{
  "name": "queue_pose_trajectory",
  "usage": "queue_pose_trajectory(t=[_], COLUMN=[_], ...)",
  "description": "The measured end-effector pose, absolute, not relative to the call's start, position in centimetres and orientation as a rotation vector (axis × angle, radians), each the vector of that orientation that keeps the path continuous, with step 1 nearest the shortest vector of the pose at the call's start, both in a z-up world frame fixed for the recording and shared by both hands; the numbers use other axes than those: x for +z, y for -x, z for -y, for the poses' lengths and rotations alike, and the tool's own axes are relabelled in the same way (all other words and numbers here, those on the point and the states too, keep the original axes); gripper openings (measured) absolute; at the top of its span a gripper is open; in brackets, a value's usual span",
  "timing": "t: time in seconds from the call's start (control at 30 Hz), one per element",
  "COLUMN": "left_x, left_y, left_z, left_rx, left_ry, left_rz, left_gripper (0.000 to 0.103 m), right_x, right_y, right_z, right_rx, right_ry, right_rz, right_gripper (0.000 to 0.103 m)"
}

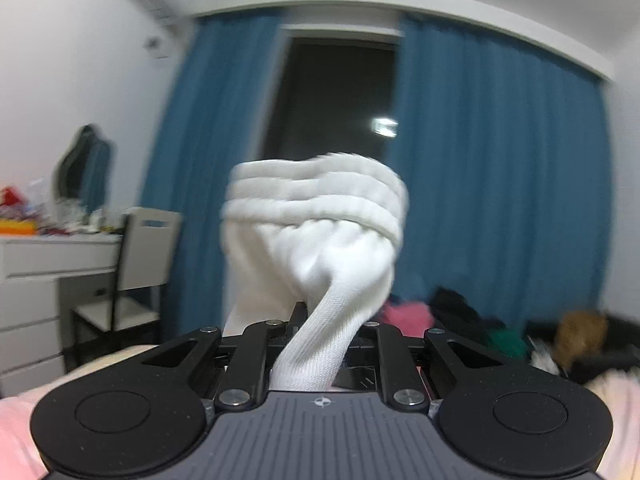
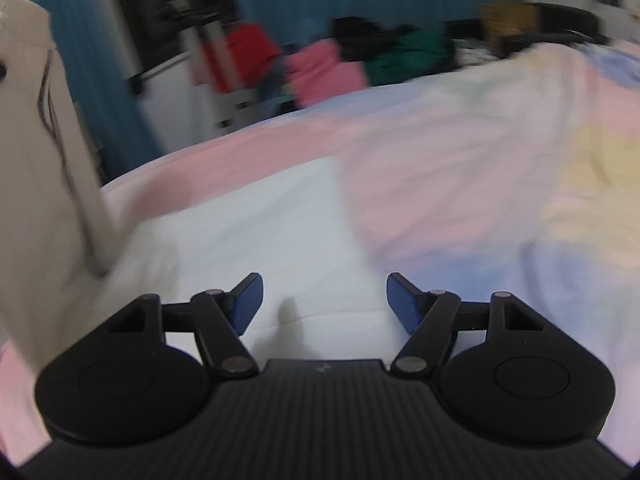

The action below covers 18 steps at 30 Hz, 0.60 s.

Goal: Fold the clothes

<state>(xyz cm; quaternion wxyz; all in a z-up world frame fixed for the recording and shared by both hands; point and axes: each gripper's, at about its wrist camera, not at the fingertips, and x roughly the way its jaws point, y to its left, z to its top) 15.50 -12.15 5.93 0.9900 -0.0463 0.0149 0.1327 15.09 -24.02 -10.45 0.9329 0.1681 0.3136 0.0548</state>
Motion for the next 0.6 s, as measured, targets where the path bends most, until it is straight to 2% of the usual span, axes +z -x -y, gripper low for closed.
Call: queue_pose_trajectory(t=[0.3,0.4,0.47,0.5,0.53,0.57,0.6], left_x=[-9.3,-10.1,-9.8,-9.9,-10.0,-10.1,-9.9], left_y=[-18.2,-18.4,-18.8,-18.7,-18.5,-17.8,-17.4], left_z=[27.2,28.2,27.7,26.4,24.9,22.0,20.4], left_rx=[0.087,0.101,0.078,0.061,0.045,0.034,0.014], left_ry=[-0.141,-0.150,-0.145,-0.162,-0.179,-0.208,-0.243], left_rz=[-0.241,-0.237,-0.259,-0.280,-0.302,-0.329,-0.359], left_gripper=[0.015,0.016,0.021,0.027,0.041,0.050,0.064], right_x=[-12.0,-12.8,-13.3,-13.5,-13.8,-14.1,-14.4], right_y=[-15.0,-15.3,-15.7,-16.0,-16.2,-16.5,-16.8], right_z=[33.0,35.1,35.2,34.9,34.6,34.2,33.9], right_rx=[0.029,0.045,0.119,0.149,0.178,0.208,0.239], right_ry=[-0.725,-0.859,-0.943,-0.966,-0.989,-1.012,-1.034], right_rz=[-0.611,-0.615,-0.607,-0.619,-0.630,-0.642,-0.653], right_gripper=[0.073,0.073,0.073,0.073,0.073,0.073,0.073])
